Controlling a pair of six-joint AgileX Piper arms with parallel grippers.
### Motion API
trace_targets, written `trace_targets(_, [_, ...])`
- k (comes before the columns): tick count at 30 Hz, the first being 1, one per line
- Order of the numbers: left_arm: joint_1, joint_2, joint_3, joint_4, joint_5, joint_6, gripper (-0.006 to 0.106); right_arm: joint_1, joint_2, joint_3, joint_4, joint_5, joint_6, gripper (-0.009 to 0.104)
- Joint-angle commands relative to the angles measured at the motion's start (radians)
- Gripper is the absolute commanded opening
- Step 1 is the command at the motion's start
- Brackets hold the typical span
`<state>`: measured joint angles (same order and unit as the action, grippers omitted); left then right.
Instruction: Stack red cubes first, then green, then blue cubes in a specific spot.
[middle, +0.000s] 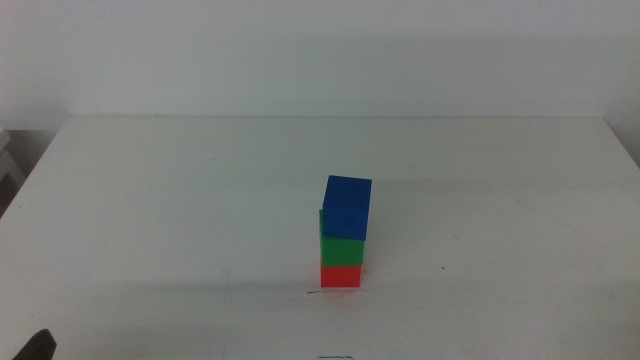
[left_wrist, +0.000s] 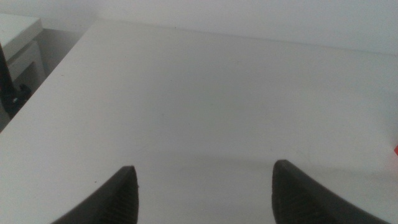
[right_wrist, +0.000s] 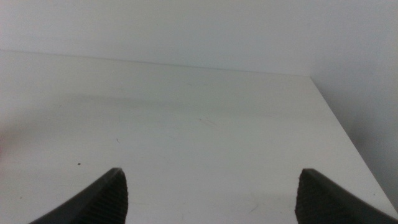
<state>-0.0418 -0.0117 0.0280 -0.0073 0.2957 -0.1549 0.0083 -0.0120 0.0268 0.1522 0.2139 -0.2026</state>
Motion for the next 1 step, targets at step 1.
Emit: trace_targets(1, [0.002, -0.027, -0.001, -0.012, -0.075, -0.001, 0.071, -0.005, -0.015, -0.01, -0.011, -0.079, -0.009, 0.094])
